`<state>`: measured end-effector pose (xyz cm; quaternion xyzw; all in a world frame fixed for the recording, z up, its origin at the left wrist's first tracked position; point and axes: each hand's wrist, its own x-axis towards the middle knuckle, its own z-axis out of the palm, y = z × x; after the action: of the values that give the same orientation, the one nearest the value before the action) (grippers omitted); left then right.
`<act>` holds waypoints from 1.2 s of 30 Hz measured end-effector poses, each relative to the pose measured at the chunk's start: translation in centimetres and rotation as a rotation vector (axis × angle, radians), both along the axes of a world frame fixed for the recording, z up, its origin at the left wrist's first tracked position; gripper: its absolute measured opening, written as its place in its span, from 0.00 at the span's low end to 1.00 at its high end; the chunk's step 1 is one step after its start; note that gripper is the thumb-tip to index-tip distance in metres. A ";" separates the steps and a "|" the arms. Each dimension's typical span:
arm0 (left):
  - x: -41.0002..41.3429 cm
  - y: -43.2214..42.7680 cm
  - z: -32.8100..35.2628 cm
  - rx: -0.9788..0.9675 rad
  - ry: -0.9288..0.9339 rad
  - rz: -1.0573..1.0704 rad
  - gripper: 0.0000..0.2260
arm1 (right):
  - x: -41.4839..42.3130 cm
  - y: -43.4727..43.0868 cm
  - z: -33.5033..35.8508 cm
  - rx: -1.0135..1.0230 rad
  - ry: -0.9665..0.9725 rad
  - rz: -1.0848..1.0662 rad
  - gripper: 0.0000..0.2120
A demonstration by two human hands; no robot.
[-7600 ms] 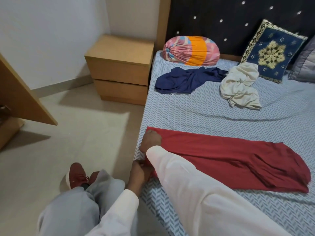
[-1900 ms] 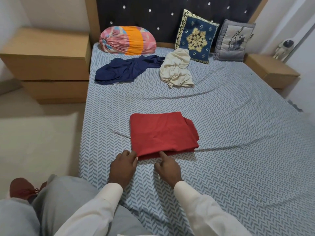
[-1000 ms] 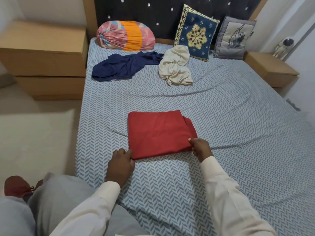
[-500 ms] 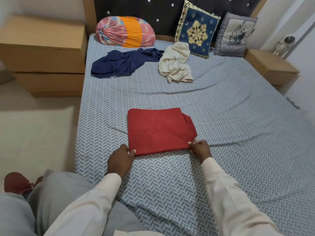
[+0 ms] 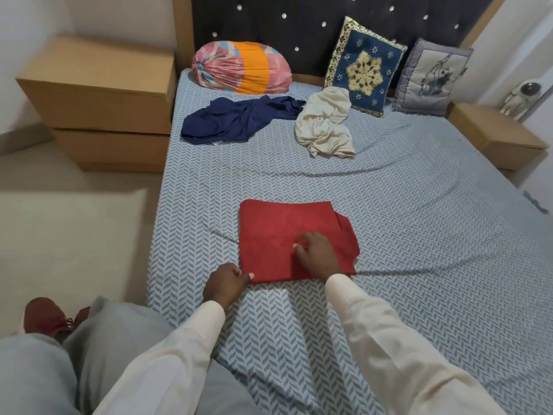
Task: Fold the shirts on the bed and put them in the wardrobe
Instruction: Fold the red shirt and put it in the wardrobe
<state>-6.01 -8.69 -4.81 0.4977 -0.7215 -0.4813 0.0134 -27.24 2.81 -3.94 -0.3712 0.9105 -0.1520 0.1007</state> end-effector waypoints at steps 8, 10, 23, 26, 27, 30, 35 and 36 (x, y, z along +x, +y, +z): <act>0.7 -0.1 -0.2 -0.029 -0.026 -0.002 0.12 | 3.1 -10.2 -1.3 -0.056 -0.086 0.330 0.12; 0.8 -0.2 -0.4 -0.039 -0.026 0.006 0.11 | 2.5 -13.2 -0.6 -0.039 -0.084 0.288 0.13; 0.8 -1.8 -1.8 0.016 -0.014 -0.059 0.06 | -2.4 -22.2 1.1 0.185 -0.603 0.112 0.10; 0.7 -1.7 -1.8 -0.018 -0.024 -0.062 0.05 | -1.4 -21.7 -1.1 0.045 -0.476 0.054 0.17; 0.7 -1.8 -1.8 -0.027 -0.029 -0.059 0.05 | -0.9 -21.6 -1.3 0.007 -0.377 0.056 0.19; 0.6 -1.8 -1.6 -0.016 -0.051 -0.052 0.07 | 0.3 -20.5 -1.0 0.037 -0.094 0.142 0.13; 0.2 -1.8 -1.2 0.003 -0.060 -0.045 0.20 | 2.6 -19.6 -0.1 0.264 -0.029 0.269 0.20; 0.2 -1.9 -1.2 0.013 -0.070 -0.049 0.19 | 3.3 -19.6 0.1 0.285 -0.009 0.237 0.22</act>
<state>-5.84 -10.57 -5.99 0.4966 -0.7301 -0.4686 -0.0268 -23.93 -16.77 -3.88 -0.4571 0.8722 -0.0102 0.1737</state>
